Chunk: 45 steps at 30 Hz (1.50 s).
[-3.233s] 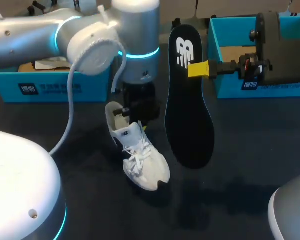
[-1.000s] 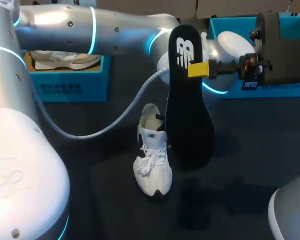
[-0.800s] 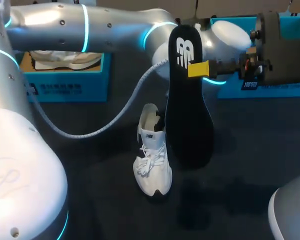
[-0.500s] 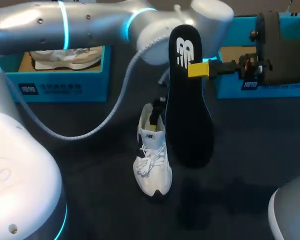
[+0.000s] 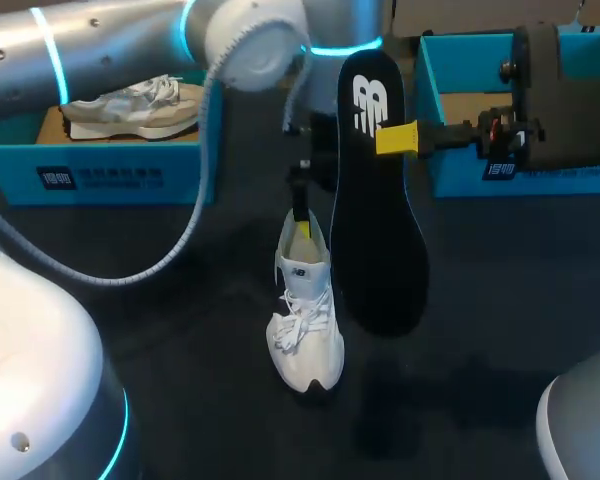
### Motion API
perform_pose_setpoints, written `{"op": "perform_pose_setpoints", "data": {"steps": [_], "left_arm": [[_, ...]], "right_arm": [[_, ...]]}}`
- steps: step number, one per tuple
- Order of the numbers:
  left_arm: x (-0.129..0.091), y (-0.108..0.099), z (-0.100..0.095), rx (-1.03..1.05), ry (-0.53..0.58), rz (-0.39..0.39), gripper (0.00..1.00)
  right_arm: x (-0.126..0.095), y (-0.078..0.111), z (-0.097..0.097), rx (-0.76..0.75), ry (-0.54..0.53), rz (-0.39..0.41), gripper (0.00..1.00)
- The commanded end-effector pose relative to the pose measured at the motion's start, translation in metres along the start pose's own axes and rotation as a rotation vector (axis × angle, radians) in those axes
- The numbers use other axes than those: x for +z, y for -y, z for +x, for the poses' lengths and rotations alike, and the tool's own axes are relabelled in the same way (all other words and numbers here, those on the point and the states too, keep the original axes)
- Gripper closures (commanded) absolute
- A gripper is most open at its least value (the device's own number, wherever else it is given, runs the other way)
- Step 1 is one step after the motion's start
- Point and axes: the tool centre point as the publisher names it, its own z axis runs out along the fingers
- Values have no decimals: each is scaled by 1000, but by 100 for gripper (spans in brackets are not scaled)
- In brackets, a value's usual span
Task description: Take the shoe out of the shoebox, open the shoe tongue, remove and reinsert the insole, then place the shoe into the shoebox
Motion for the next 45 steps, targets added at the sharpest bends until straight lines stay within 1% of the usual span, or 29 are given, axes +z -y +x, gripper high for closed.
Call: {"op": "perform_pose_setpoints", "data": {"steps": [1,5,6,11,13,16,20,22,28,33,35,40,45], "left_arm": [[-19,7,12,23,242,-3,0],[-30,12,11,49,285,-14,0],[-35,13,11,52,321,-13,0],[-52,15,14,77,429,11,0],[-58,16,16,74,452,8,0],[-65,18,20,88,504,11,0],[-80,21,28,129,569,21,0],[-87,25,35,162,584,9,0],[-114,35,59,255,657,-20,0],[-136,37,76,300,714,-28,0],[-140,37,84,312,729,-28,0],[-140,37,84,312,729,-28,0],[-140,37,84,312,729,-28,0]], "right_arm": [[2,-2,-3,17,3,-13,100],[-5,-8,-12,50,15,-47,100],[-7,-10,-15,56,7,-64,100],[-19,-19,-25,77,-4,-101,100],[-25,-22,-28,99,-6,-125,100],[-35,-25,-33,126,-3,-141,100],[-45,-29,-41,160,-15,-146,100],[-49,-31,-46,184,-17,-149,100],[-60,-41,-59,255,-33,-166,100],[-63,-50,-70,299,-24,-163,100],[-63,-54,-72,310,-21,-162,100],[-61,-62,-82,353,-28,-151,100],[-57,-68,-97,424,-44,-131,100]]}}
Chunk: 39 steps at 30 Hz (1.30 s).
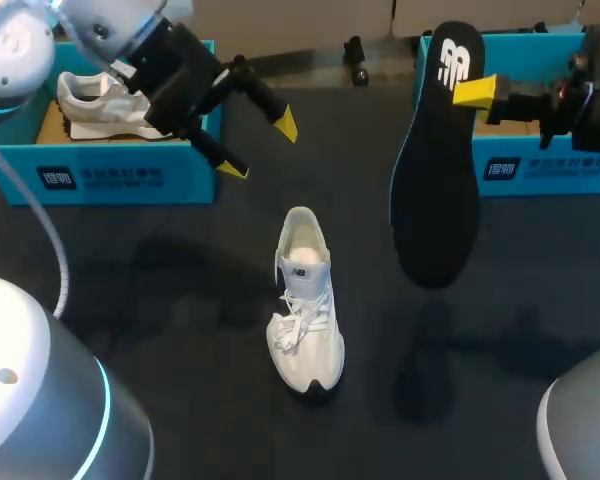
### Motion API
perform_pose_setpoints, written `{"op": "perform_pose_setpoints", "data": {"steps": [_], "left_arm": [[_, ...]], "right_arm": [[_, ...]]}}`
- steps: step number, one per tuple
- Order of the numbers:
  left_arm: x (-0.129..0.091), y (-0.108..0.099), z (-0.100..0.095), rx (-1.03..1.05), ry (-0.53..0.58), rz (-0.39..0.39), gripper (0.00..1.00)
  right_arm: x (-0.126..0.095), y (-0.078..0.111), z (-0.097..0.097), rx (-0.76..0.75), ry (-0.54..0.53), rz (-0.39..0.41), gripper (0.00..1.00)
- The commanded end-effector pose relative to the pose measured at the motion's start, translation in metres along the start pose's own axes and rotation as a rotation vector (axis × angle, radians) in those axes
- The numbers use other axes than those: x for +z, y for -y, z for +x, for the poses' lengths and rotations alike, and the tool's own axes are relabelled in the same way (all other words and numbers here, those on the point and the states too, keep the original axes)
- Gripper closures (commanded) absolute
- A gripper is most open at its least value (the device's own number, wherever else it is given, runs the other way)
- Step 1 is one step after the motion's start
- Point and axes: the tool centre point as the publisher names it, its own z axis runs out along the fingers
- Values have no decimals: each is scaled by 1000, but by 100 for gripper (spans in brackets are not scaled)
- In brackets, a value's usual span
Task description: Take the shoe out of the shoebox, open the shoe tongue, remove and reinsert the insole, then place the shoe into the shoebox
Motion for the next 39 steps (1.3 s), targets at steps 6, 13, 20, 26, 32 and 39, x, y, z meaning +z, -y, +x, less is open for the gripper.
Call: {"op": "perform_pose_setpoints", "data": {"steps": [6,13,20,26,32,39], "left_arm": [[2,1,3,2,30,-4,0],[2,1,3,2,30,-4,0],[2,1,3,2,30,-4,0],[2,1,3,2,30,-4,0],[2,1,3,2,30,-4,0],[5,4,-15,-6,178,4,0]], "right_arm": [[26,-34,-29,111,-5,52,100],[37,-48,-49,206,16,57,100],[49,-60,-67,346,46,76,100],[54,-66,-69,361,62,41,100],[54,-66,-69,361,62,41,100],[55,-67,-70,373,68,32,100]]}}
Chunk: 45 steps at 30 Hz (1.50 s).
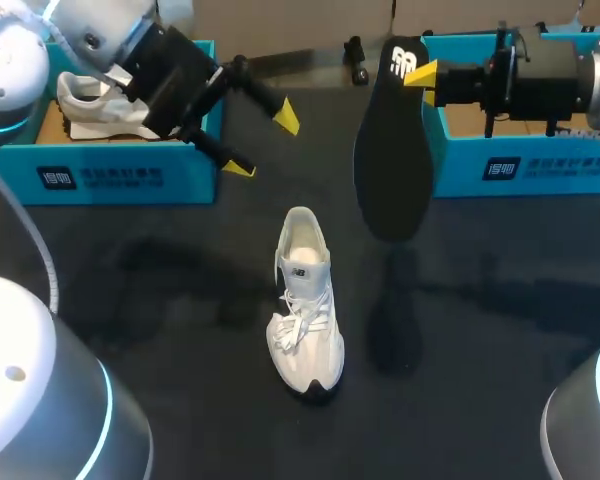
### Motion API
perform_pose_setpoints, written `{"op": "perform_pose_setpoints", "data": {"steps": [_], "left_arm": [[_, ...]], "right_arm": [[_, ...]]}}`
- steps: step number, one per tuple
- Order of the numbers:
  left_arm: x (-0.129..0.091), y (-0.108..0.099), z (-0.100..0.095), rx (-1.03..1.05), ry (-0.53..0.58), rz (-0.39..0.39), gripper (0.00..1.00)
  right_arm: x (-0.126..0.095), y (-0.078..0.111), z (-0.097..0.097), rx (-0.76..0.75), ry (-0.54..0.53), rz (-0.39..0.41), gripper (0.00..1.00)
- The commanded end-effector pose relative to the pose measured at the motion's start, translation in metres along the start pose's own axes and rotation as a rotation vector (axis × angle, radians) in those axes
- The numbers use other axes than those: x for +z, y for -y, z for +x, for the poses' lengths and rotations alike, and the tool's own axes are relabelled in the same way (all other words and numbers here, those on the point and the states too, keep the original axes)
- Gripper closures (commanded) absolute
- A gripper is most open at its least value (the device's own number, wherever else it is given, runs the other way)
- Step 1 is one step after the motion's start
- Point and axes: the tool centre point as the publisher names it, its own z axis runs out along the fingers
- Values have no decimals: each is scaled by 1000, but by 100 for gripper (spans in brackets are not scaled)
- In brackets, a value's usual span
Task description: Take the shoe out of the shoebox, open the shoe tongue, remove and reinsert the insole, then place the shoe into the shoebox
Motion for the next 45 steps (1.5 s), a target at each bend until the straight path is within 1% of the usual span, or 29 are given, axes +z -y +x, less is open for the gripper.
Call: {"op": "perform_pose_setpoints", "data": {"steps": [1,4,5,6,7,8,9,10,11,15,18,24,28,35,38,40,45], "left_arm": [[7,1,1,-1,65,7,0],[6,3,-5,17,109,-14,0],[5,4,-7,19,128,-23,0],[4,5,-8,22,145,-32,0],[3,5,-10,23,161,-40,0],[2,6,-11,25,173,-48,0],[1,6,-12,26,184,-57,0],[0,6,-13,28,204,-68,0],[-1,7,-14,31,223,-82,0],[-5,9,-17,47,293,-136,0],[-7,10,-21,60,328,-157,0],[-8,11,-28,97,378,-220,0],[-10,11,-31,106,417,-256,0],[-9,5,-38,101,457,-259,0],[-8,5,-42,118,470,-275,0],[-8,4,-45,129,485,-296,0],[-9,3,-54,148,505,-299,0]], "right_arm": [[4,-2,0,35,-3,-32,100],[5,-9,-1,77,-21,-83,100],[6,-12,-2,116,-21,-99,100],[6,-15,-2,107,-13,-106,100],[7,-18,-1,124,-32,-112,100],[7,-21,-3,148,-19,-110,100],[8,-25,-3,163,-36,-103,100],[10,-27,-3,181,-24,-96,100],[11,-30,-4,191,-33,-93,100],[18,-39,-9,256,-38,-44,100],[23,-45,-13,304,-42,-11,100],[33,-54,-15,391,-52,59,100],[39,-59,-15,430,-39,96,100],[55,-67,-14,448,-3,138,100],[64,-69,-15,451,0,158,100],[70,-69,-17,452,-1,166,100],[82,-69,-19,455,5,178,100]]}}
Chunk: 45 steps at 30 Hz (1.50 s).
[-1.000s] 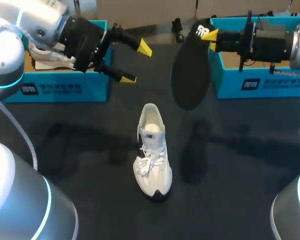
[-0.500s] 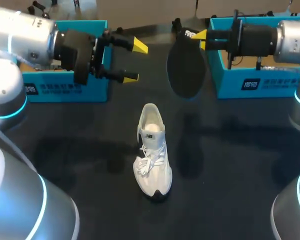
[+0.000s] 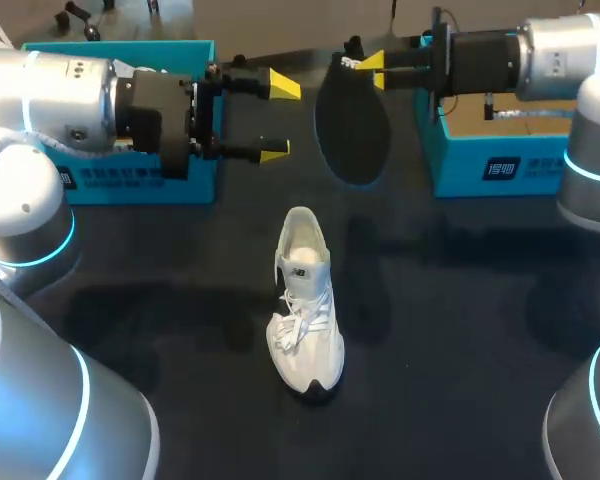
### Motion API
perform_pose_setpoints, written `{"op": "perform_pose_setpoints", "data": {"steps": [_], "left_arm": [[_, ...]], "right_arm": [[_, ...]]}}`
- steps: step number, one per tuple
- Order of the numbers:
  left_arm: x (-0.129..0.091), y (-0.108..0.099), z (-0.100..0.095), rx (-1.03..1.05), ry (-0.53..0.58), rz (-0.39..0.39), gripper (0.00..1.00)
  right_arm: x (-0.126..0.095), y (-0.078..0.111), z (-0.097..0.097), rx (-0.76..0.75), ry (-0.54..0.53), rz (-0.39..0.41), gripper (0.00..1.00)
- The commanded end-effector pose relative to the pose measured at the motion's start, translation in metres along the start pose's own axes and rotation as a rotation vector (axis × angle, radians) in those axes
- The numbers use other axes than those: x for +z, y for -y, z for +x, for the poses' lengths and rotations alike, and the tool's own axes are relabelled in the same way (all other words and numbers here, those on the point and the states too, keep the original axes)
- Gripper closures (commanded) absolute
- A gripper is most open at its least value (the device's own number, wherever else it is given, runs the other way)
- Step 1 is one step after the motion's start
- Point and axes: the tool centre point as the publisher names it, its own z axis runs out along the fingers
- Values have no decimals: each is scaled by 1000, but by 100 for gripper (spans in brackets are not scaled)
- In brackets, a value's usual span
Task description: Take the shoe out of the shoebox, open the shoe tongue, remove and reinsert the insole, then place the shoe into the shoebox
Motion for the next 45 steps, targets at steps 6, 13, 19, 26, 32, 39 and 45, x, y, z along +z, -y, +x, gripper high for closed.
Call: {"op": "perform_pose_setpoints", "data": {"steps": [6,13,19,26,32,39,45], "left_arm": [[15,-3,-4,20,21,-5,0],[24,-10,-5,29,32,-23,8],[30,-19,-5,31,46,-46,36],[31,-25,-3,32,43,-53,60],[29,-30,-1,28,36,-66,66],[30,-32,0,25,33,-64,100],[29,-28,4,20,22,-43,100]], "right_arm": [[25,-9,4,-4,3,40,100],[36,-3,7,-17,3,41,100],[45,-1,9,-24,-13,50,100],[47,1,8,-20,-12,51,100],[50,0,5,-20,-26,52,100],[55,-3,4,-22,-32,60,100],[54,-1,2,-28,-40,48,100]]}}
